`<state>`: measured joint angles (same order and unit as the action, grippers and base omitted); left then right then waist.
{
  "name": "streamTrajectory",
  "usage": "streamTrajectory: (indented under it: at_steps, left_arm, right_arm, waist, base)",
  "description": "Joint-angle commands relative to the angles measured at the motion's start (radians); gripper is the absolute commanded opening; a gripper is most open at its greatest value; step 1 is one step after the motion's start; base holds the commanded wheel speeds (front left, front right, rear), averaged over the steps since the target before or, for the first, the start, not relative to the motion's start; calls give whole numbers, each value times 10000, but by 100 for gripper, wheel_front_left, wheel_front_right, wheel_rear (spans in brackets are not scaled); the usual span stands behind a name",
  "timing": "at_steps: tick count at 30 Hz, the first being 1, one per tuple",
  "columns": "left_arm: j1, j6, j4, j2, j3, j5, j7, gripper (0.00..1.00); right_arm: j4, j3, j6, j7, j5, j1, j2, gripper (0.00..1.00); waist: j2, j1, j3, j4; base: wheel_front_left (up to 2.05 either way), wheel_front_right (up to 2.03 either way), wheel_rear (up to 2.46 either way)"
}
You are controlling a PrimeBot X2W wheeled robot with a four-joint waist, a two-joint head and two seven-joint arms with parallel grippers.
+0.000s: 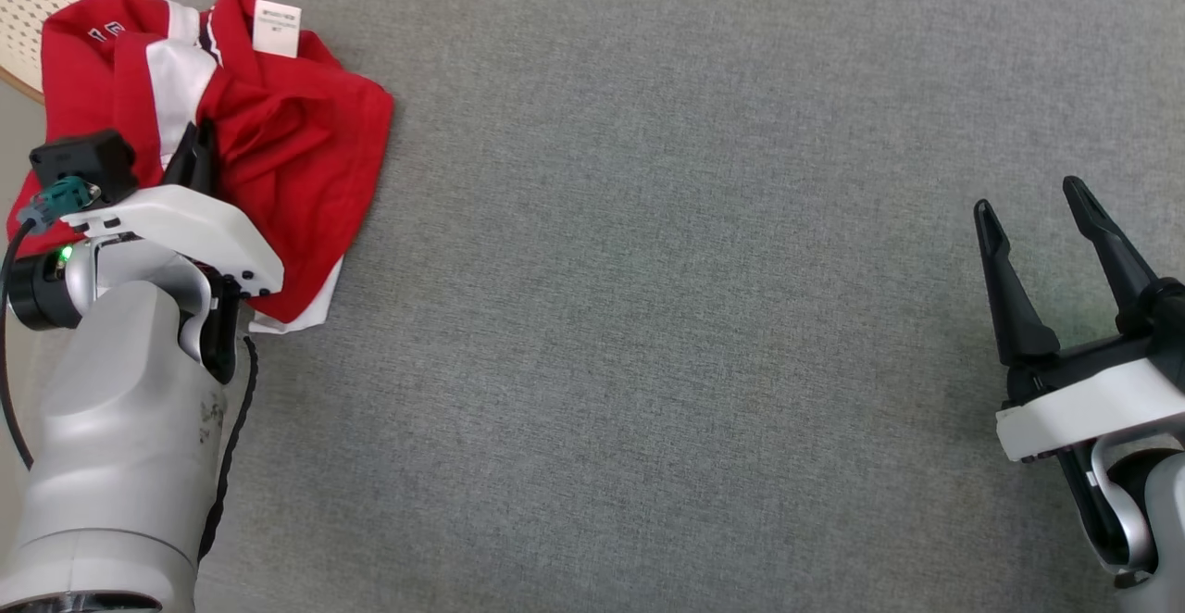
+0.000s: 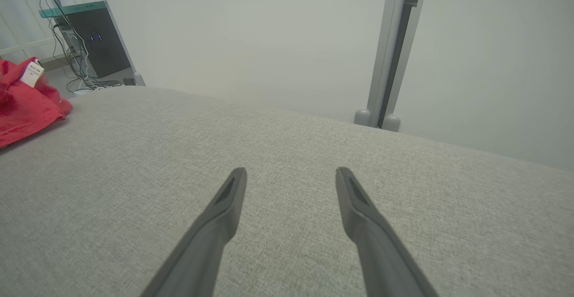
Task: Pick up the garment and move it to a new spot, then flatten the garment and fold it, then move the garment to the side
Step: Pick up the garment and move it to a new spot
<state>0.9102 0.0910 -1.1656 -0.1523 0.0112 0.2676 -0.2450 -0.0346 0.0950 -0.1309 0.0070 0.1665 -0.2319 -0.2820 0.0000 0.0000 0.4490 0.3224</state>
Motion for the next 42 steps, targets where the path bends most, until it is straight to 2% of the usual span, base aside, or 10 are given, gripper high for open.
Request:
streamTrajectory:
  at_steps: [1, 4, 14, 15, 17, 19, 25, 31, 42]
  left_arm:
    - [-10, -60, 199, -110, -13, -89, -140, 0]
    - [-327, -154, 914, -132, 28, -153, -201, 0]
    - [-3004, -453, 6311, 29, 391, -861, -198, 0]
    - [-3004, -453, 6311, 29, 391, -861, -198, 0]
    - [-3657, -477, 7281, 131, 340, -1010, -199, 0]
    - [-4525, -478, 8637, 315, 112, -1179, -200, 0]
    - [-5895, -209, 10559, 691, -996, -1244, 103, 0]
    - [-6242, 71, 11261, 920, -2805, -937, 721, 0]
    - [-4198, 296, 10514, 990, -6349, -248, 729, 0]
  right_arm:
    - [50, -55, 3, -89, 62, 43, 10, 100]
    - [130, -72, 3, -156, 73, 192, 116, 100]
    - [573, -48, 3, -526, 86, 699, 666, 100]
    - [573, -48, 3, -526, 86, 699, 666, 100]
    - [668, -38, 3, -587, 106, 803, 777, 100]
    - [752, -75, 3, -679, 141, 970, 940, 100]
    - [772, -113, 3, -758, 147, 1104, 1235, 100]
    - [753, -170, 1, -918, 173, 839, 1434, 100]
    - [1231, -23, 1, -1415, 392, 311, 1736, 100]
  waist:
    - [0, 0, -172, 79]
    - [0, 0, -475, 161]
    - [0, 0, -1902, 23]
    - [0, 0, -1902, 23]
    - [0, 0, -2182, -98]
    - [0, 0, -2503, -285]
    - [0, 0, -2729, -910]
    - [0, 0, -2291, -2015]
    - [0, 0, -1219, -4615]
  base:
    - [0, 0, 0]
    - [0, 0, 0]
    - [0, 0, 0]
    - [0, 0, 0]
    - [0, 0, 0]
    - [0, 0, 0]
    - [0, 0, 0]
    - [0, 0, 0]
    - [0, 0, 0]
